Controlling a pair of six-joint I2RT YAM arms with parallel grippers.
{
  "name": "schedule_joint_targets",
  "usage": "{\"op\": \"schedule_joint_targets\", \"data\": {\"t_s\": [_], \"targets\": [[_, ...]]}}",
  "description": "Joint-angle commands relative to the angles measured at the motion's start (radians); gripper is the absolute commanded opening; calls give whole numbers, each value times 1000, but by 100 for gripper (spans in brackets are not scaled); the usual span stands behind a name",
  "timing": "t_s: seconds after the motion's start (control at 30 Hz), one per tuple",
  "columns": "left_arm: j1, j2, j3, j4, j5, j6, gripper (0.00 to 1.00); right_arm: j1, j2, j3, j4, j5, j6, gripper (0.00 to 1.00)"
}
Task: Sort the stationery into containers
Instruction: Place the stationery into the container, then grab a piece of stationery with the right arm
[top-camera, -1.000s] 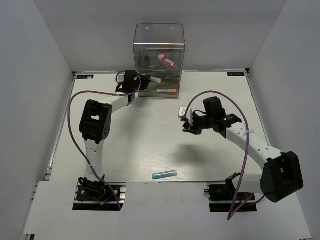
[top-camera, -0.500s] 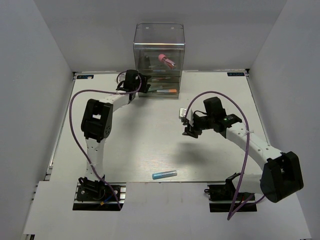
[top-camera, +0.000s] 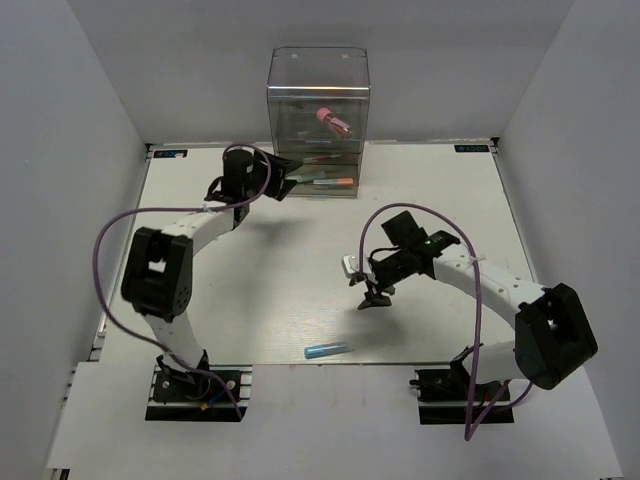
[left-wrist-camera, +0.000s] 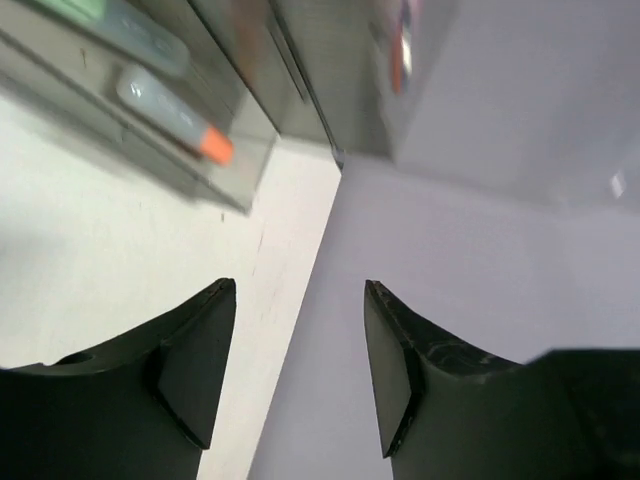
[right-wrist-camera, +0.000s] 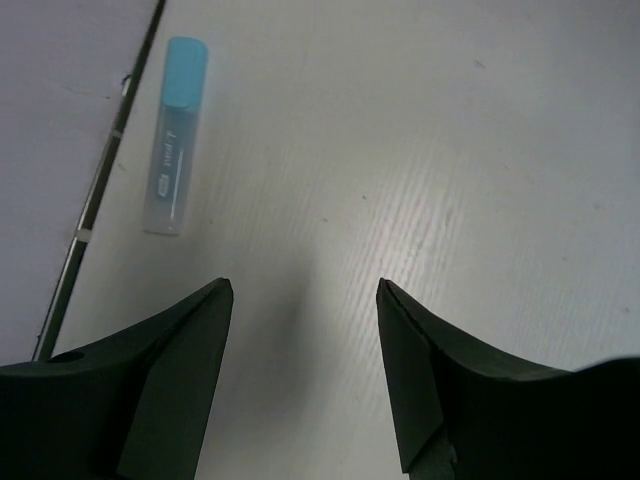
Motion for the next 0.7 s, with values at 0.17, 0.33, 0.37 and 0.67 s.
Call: {"op": "schedule_joint_targets", "data": {"t_s": [0.17, 0.33, 0.37, 0.67], "targets": [[22, -380, -190, -297, 84, 508, 74, 204, 22, -43, 34, 68, 20, 66], [22, -648, -285, -497, -119, 660, 88, 325, 86, -55, 102, 142, 102, 66], [22, -685, -302, -543, -173, 661, 89, 336, 95, -45, 110, 157, 124, 66], [22, -973, -509, -691, -284, 629, 99, 480, 232, 15, 169, 260, 215, 64]]}}
